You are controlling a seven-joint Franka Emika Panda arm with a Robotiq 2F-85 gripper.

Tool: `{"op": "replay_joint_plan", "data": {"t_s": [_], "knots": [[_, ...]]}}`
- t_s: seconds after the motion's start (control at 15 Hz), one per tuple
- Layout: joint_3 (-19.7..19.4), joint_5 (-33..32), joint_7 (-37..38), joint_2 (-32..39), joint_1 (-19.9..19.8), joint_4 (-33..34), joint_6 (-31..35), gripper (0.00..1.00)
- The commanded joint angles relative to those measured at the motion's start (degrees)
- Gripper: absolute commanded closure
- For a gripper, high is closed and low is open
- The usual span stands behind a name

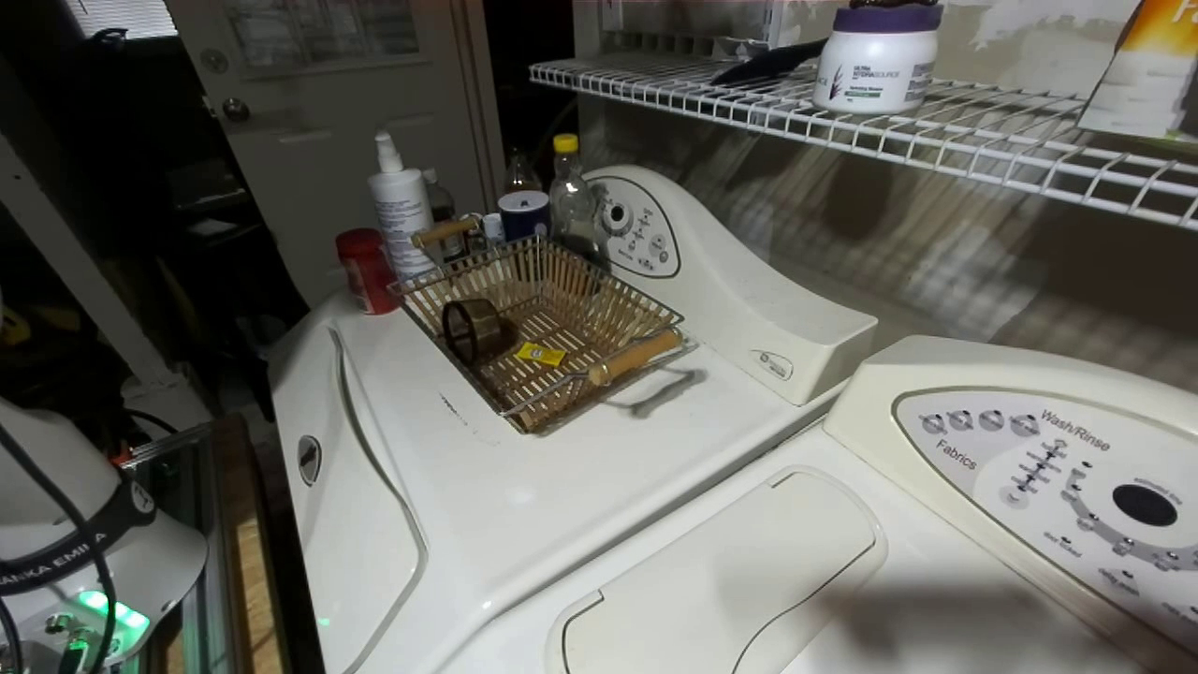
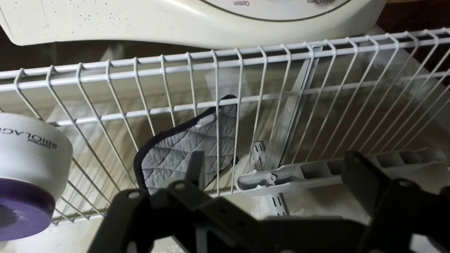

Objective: Place the pot holder flat on the rack

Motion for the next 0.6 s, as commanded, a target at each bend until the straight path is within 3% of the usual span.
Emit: {"op": "replay_joint_plan", "data": {"t_s": [0.0, 0.53], "knots": [[-0.87, -1.59, 1.12, 1.84, -0.18, 1.11, 2.53, 0.0], [-3.41, -6.48, 2.88, 7.6, 0.06, 4.08, 6.74, 0.0]]}}
